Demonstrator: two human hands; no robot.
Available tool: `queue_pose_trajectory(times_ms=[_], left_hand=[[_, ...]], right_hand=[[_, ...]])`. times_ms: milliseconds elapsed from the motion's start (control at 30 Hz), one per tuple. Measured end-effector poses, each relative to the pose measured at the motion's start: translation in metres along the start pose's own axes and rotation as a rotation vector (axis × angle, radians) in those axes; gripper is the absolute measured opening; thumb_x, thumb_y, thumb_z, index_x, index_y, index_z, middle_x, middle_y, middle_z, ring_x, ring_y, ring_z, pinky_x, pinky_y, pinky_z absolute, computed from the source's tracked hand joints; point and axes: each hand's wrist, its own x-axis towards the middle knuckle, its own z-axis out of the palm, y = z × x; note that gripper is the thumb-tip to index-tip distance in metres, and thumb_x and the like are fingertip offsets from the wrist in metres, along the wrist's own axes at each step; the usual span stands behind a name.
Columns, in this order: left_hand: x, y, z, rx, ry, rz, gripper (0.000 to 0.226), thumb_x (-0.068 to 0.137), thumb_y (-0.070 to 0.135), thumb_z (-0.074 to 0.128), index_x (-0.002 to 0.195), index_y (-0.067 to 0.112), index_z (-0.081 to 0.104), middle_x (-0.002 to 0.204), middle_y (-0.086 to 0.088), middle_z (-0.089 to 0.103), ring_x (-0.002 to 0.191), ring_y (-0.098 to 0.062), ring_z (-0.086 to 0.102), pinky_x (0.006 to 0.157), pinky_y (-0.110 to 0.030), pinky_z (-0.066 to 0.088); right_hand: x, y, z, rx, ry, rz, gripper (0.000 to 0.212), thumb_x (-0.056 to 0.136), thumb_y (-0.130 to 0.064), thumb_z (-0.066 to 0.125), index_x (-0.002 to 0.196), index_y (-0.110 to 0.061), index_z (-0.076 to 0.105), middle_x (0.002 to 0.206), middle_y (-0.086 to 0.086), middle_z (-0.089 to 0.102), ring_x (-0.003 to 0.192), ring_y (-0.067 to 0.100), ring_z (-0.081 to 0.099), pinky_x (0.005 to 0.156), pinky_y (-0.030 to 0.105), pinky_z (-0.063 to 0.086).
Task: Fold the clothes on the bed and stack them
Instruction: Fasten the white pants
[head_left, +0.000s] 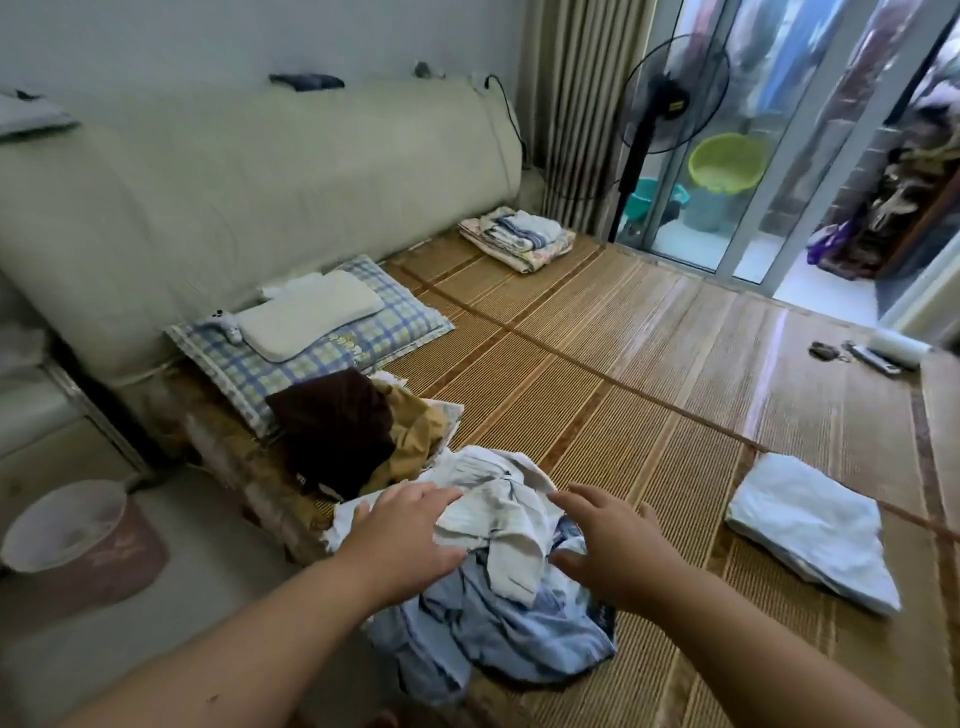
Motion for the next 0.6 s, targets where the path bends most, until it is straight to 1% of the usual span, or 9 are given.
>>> queue_pose_trajectory(times_ms=[100,167,267,333,433,500,600], left_hand=[[0.045,-0.039,-0.007,0.008,-0.043,0.020,0.072,0.080,0.063,0.053,0.144,0.044,0.027,0.152,0.013,0.029,0.142,-0.015,0.020,0.111,-0.050,0.021],[0.078,-0.066,-0.004,0.017,-0.080,0.044,0.071,0.080,0.063,0.051,0.144,0.044,0.027,0.151,0.014,0.030,0.141,-0.015,0.021,0.111,-0.049,0.022],[0.119,-0.094,0.016,0.037,-0.166,0.046,0.069,0.081,0.060,0.051,0.144,0.043,0.029,0.151,0.014,0.032,0.140,-0.015,0.024,0.111,-0.044,0.024],[0.146,-0.103,0.040,0.018,-0.230,0.056,0.068,0.081,0.058,0.053,0.143,0.042,0.032,0.150,0.012,0.034,0.139,-0.015,0.027,0.113,-0.044,0.025],[0.180,-0.105,0.084,0.018,-0.338,0.058,0.067,0.080,0.057,0.054,0.143,0.042,0.032,0.148,0.011,0.037,0.137,-0.018,0.030,0.110,-0.044,0.028],[0.197,-0.105,0.115,0.040,-0.392,0.059,0.068,0.081,0.056,0.054,0.143,0.041,0.032,0.148,0.010,0.036,0.137,-0.018,0.031,0.108,-0.043,0.029],[0.221,-0.111,0.165,0.069,-0.446,0.016,0.072,0.080,0.054,0.056,0.145,0.040,0.029,0.155,0.006,0.027,0.139,-0.021,0.029,0.110,-0.044,0.030]], right_hand=[[0.051,-0.014,0.013,0.059,-0.047,0.083,0.070,0.084,-0.060,0.055,0.145,-0.045,0.023,0.155,-0.015,0.025,0.138,0.014,0.034,0.114,0.061,0.013],[0.087,-0.019,0.030,0.135,-0.075,0.160,0.070,0.085,-0.058,0.055,0.145,-0.044,0.023,0.153,-0.014,0.028,0.133,0.014,0.040,0.113,0.058,0.020],[0.117,-0.019,0.066,0.286,-0.118,0.288,0.069,0.087,-0.053,0.056,0.147,-0.038,0.025,0.150,-0.006,0.036,0.129,0.017,0.044,0.106,0.047,0.037],[0.126,-0.012,0.094,0.403,-0.154,0.387,0.070,0.088,-0.049,0.059,0.148,-0.034,0.026,0.150,-0.002,0.038,0.126,0.018,0.048,0.099,0.039,0.043],[0.131,0.003,0.133,0.457,-0.239,0.470,0.076,0.087,-0.046,0.062,0.150,-0.032,0.021,0.150,-0.002,0.038,0.130,0.019,0.045,0.102,0.038,0.042],[0.139,0.016,0.154,0.472,-0.264,0.508,0.078,0.086,-0.044,0.062,0.150,-0.033,0.020,0.149,-0.001,0.039,0.127,0.020,0.047,0.100,0.036,0.043],[0.163,0.031,0.192,0.510,-0.274,0.560,0.080,0.085,-0.041,0.064,0.151,-0.031,0.019,0.146,0.003,0.041,0.120,0.021,0.052,0.097,0.034,0.045]])
